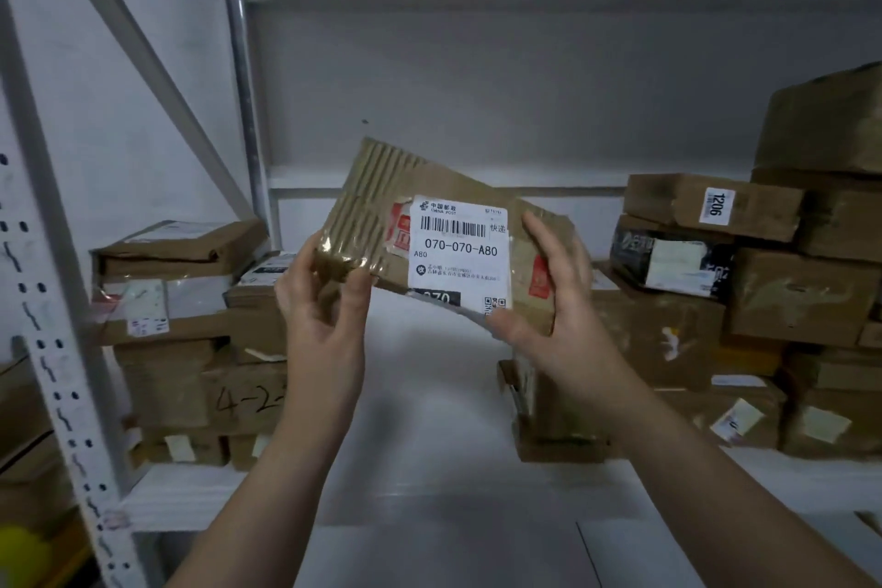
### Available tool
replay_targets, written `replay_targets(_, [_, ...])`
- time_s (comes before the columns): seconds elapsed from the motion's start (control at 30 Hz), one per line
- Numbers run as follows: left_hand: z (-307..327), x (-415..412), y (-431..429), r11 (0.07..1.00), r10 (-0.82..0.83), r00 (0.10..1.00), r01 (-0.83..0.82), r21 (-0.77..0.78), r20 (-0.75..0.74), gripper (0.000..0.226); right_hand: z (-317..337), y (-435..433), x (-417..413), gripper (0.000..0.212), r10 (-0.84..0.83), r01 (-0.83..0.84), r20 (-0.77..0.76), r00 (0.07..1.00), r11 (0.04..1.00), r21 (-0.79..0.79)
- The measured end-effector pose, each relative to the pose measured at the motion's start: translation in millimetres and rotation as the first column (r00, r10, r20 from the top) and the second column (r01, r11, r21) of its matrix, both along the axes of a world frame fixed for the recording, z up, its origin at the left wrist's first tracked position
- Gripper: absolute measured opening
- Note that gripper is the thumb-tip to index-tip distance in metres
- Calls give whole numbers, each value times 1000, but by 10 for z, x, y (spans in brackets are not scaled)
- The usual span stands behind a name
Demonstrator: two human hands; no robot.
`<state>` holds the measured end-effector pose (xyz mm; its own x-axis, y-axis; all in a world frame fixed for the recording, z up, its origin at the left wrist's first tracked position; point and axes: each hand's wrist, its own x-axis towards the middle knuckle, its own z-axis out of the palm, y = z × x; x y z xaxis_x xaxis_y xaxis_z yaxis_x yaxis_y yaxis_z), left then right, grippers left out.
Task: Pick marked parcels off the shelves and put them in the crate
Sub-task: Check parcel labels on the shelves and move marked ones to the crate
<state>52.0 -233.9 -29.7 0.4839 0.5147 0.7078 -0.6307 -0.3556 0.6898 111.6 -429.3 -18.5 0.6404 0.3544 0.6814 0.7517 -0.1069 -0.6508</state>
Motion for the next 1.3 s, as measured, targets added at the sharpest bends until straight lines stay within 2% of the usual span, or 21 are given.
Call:
replay_targets(0.07, [-43, -24, 96, 998, 46, 999, -45, 50, -19, 49, -191, 5, 17, 107, -13, 11, -17, 1000, 991, -134])
replay_targets(0.17, [-97, -25, 209, 999, -12, 998, 14, 38, -54, 53, -492, 36, 24, 109, -62, 49, -61, 996, 980, -195])
replay_targets(0.23, [-162, -11, 257, 992, -104, 993, 107, 59, -64, 59, -680, 106, -15, 104, -111, 98, -94, 989, 987, -128])
replay_targets(0.33, [-303, 63, 280, 950, -58, 984, 105, 293, -167, 76, -916, 252, -100, 90, -159, 163, -84, 984, 986, 44])
replay_targets(0.4, [-411, 114, 289, 858, 83, 953, 80, 508, -291, 82, -1039, 356, -139, 73, -168, 188, -134, 977, 970, 155])
replay_targets(0.47, [-547, 117, 285, 726, 136, 904, 187, 662, -404, 82, -1177, 456, -127, 57, -206, 254, -242, 948, 949, 186])
replay_targets(0.53, [-722, 90, 261, 579, 138, 857, 336, 743, -496, 81, -1315, 542, -91, 44, -228, 303, -353, 908, 937, 173])
replay_targets(0.6, [-886, 70, 257, 457, 215, 821, 395, 797, -529, 82, -1412, 616, -68, 37, -164, 281, -455, 875, 938, 202])
replay_targets(0.67, [-1015, 77, 303, 383, 308, 819, 359, 851, -484, 77, -1467, 687, -50, 36, -147, 273, -521, 841, 946, 173])
replay_targets(0.8, [-1157, 128, 416, 370, 365, 855, 230, 900, -369, 59, -1515, 782, 34, 35, -286, 313, -532, 797, 949, -41])
replay_targets(0.87, [-1213, 133, 463, 339, 369, 872, 195, 920, -321, 61, -1558, 839, 95, 31, -308, 313, -464, 831, 947, -67])
replay_targets(0.97, [-1274, 132, 528, 358, 389, 876, 141, 923, -285, 65, -1619, 927, 131, 33, -158, 167, -402, 902, 986, -15])
replay_targets(1.03, [-1296, 107, 579, 365, 403, 880, 95, 926, -250, 65, -1662, 978, 147, 42, -114, 86, -321, 940, 991, -101])
replay_targets(1.1, [-1358, 70, 638, 344, 421, 886, 44, 938, -196, 62, -1708, 1034, 168, 45, -129, 88, -263, 956, 983, -162])
replay_targets(1.2, [-1463, 14, 684, 277, 471, 873, -7, 961, -129, 57, -1735, 1157, 190, 46, -171, 136, -216, 961, 977, -167])
replay_targets(1.3, [-1527, 8, 693, 201, 528, 842, 6, 980, -113, 52, -1734, 1309, 202, 50, -185, 152, -179, 966, 971, -186])
